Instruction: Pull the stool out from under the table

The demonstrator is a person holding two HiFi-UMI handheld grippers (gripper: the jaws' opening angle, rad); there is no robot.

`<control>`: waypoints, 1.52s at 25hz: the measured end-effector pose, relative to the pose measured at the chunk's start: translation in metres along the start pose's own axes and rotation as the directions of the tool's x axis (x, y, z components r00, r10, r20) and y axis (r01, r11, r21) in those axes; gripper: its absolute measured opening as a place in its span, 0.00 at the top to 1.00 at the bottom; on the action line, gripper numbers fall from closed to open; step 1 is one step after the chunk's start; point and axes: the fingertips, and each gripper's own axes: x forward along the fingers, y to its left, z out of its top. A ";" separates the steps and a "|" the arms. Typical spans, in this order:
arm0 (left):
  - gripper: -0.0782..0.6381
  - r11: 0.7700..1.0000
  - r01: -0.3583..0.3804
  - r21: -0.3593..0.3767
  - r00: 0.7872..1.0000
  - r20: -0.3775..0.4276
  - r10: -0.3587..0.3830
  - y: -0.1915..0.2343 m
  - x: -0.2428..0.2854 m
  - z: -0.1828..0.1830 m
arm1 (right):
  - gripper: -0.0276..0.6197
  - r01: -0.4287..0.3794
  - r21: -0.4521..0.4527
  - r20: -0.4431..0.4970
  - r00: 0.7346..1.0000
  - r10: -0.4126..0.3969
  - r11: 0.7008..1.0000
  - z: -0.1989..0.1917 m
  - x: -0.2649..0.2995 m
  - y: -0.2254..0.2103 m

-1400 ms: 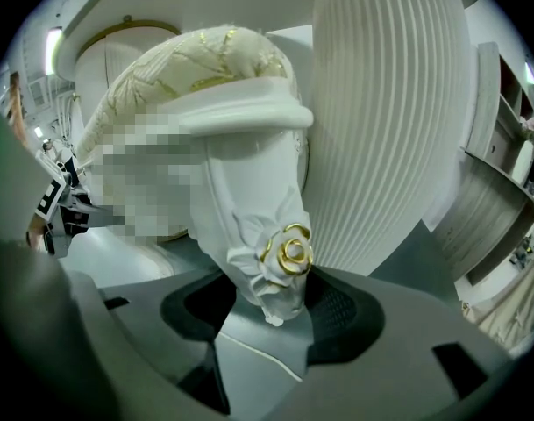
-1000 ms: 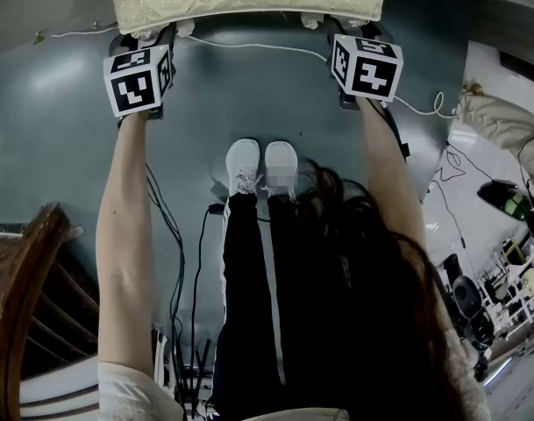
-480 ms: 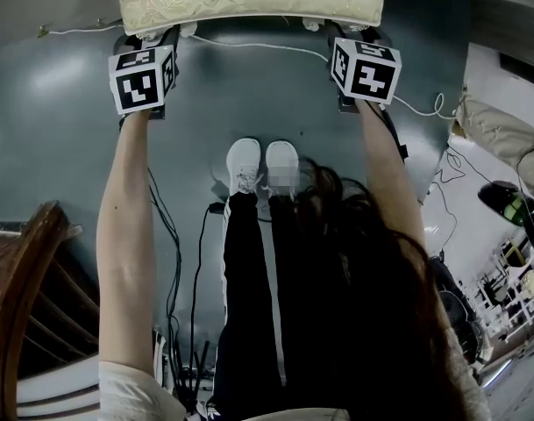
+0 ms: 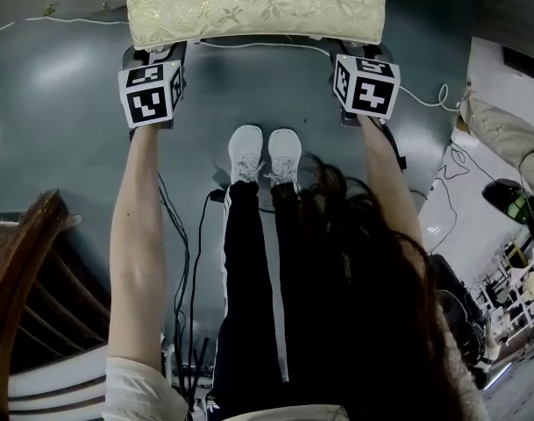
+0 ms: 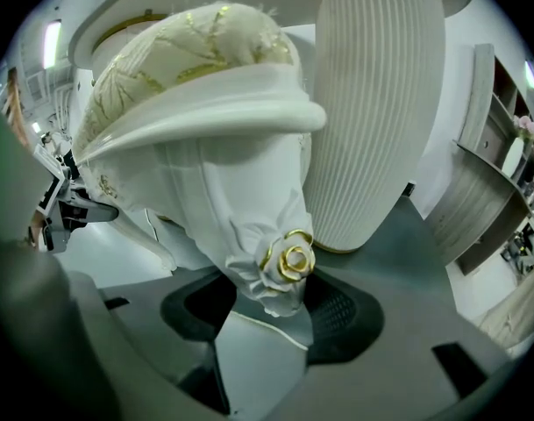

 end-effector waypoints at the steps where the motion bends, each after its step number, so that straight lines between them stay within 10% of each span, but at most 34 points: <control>1: 0.55 1.000 0.000 -0.001 1.000 -0.004 0.000 -0.001 -0.002 -0.003 | 0.57 -0.001 -0.001 -0.006 1.000 0.001 1.000 -0.003 -0.002 0.001; 38: 0.55 0.999 0.052 -0.011 0.988 -0.145 -0.053 -0.068 -0.095 -0.139 | 0.57 -0.031 -0.050 -0.223 0.975 0.019 0.998 -0.153 -0.096 0.034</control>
